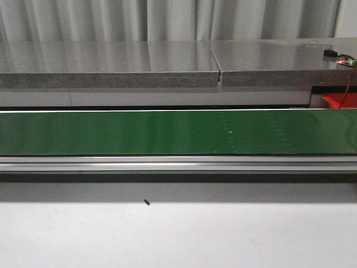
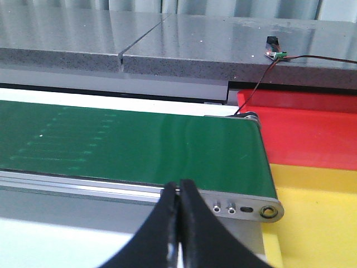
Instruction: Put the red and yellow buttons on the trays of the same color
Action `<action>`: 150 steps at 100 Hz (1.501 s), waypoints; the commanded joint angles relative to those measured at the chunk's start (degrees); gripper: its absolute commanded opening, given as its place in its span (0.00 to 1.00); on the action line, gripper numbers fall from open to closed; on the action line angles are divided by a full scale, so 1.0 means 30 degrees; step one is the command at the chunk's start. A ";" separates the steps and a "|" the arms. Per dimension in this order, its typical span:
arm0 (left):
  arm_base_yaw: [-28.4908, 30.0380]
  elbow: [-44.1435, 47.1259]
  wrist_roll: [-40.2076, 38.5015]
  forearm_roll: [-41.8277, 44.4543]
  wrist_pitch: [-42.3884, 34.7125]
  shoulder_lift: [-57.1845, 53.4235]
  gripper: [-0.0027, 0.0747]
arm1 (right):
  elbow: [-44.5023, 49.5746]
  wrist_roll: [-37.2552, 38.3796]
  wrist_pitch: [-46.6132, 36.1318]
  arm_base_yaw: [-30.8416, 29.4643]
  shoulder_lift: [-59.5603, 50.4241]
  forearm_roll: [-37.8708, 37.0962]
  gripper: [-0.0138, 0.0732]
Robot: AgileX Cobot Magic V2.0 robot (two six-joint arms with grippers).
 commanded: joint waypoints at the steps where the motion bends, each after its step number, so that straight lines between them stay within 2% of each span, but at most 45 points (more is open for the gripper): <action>1: 0.0057 -0.0548 -0.0311 0.0172 -0.0195 -0.0806 0.29 | -0.0301 -0.0030 -0.1520 0.0036 -0.0371 -0.0128 0.03; 20: 0.0057 -0.0548 -0.0311 0.0207 0.0279 -0.1703 0.21 | -0.0301 -0.0030 -0.1520 0.0036 -0.0371 -0.0128 0.03; 43: -0.0028 -0.0762 0.1014 -0.0588 0.1235 -0.4861 0.18 | -0.0301 -0.0030 -0.1520 0.0036 -0.0371 -0.0128 0.03; 66: -0.2131 -0.2664 0.3071 -0.1957 0.2299 -0.6172 0.18 | -0.0301 -0.0030 -0.1520 0.0036 -0.0371 -0.0128 0.03; 83: -0.4338 -0.4481 0.3654 -0.1968 0.3283 -0.5366 0.18 | -0.0301 -0.0030 -0.1520 0.0036 -0.0371 -0.0128 0.03; 104: -0.6109 -0.6282 0.3654 -0.2084 0.3460 -0.3312 0.18 | -0.0301 -0.0030 -0.1520 0.0036 -0.0371 -0.0128 0.03; 141: -0.7373 -0.7375 0.3654 -0.2287 0.3466 -0.0171 0.19 | -0.0301 -0.0030 -0.1520 0.0036 -0.0371 -0.0128 0.03; 150: -0.7373 -0.7375 0.3654 -0.2510 0.3584 0.0101 0.24 | -0.0301 -0.0030 -0.1520 0.0036 -0.0371 -0.0128 0.03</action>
